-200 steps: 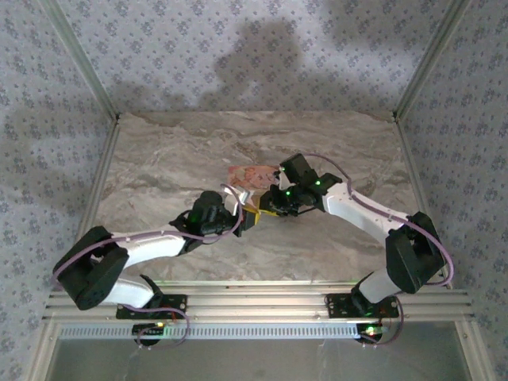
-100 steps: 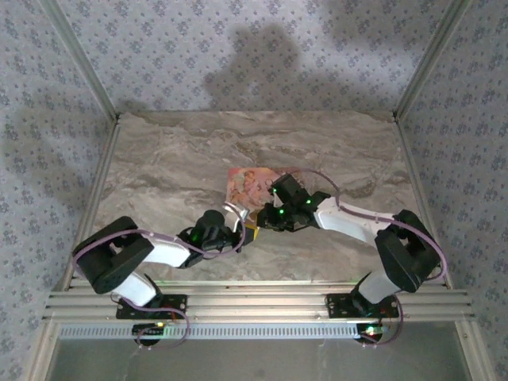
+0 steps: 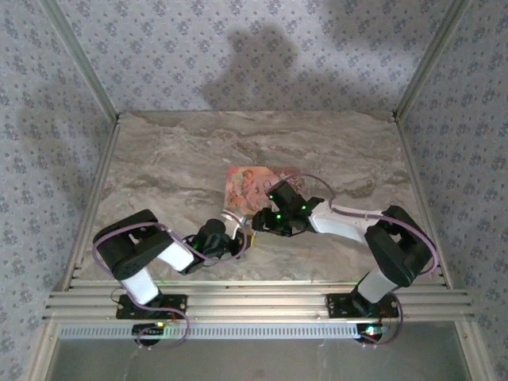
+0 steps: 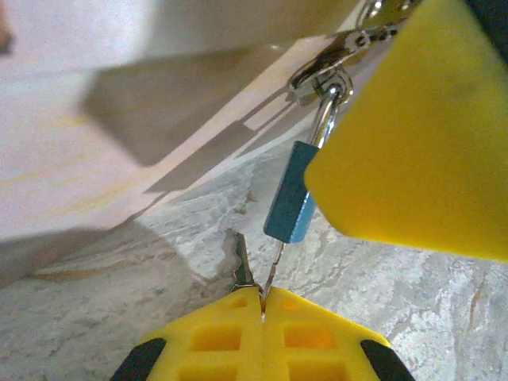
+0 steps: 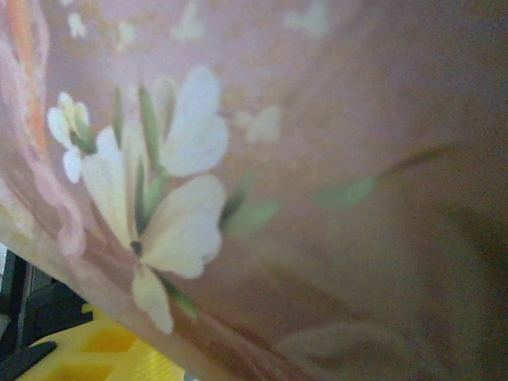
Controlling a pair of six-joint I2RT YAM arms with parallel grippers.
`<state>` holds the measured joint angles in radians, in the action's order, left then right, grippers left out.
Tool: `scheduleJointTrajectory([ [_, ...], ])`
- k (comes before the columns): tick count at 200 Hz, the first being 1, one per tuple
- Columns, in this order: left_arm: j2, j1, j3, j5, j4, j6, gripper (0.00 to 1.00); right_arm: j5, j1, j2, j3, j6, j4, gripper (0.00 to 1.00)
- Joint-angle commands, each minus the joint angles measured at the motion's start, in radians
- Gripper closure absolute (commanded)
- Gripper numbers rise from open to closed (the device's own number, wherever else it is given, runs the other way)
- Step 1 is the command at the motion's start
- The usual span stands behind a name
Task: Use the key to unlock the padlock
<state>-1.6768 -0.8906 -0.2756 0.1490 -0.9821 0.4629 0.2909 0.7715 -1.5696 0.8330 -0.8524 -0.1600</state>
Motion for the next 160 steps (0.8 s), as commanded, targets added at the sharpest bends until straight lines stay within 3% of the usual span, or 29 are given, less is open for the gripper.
scheduleJointTrajectory([
  [1, -0.011, -0.005, 0.018, -0.018, -0.033, 0.016, 1.0, -0.023, 0.011, 0.014, -0.007, -0.011, -0.002, 0.47],
  [82, 0.004, -0.007, -0.018, 0.005, -0.009, 0.002, 1.0, -0.149, 0.031, 0.098, -0.07, -0.063, 0.036, 0.42],
  [135, 0.09, -0.009, -0.058, 0.033, 0.077, -0.016, 1.0, -0.198, 0.054, 0.059, -0.104, -0.108, 0.125, 0.47],
  [160, 0.135, -0.007, -0.085, 0.056, 0.147, -0.033, 1.0, -0.203, 0.063, 0.032, -0.095, -0.115, 0.142, 0.55],
])
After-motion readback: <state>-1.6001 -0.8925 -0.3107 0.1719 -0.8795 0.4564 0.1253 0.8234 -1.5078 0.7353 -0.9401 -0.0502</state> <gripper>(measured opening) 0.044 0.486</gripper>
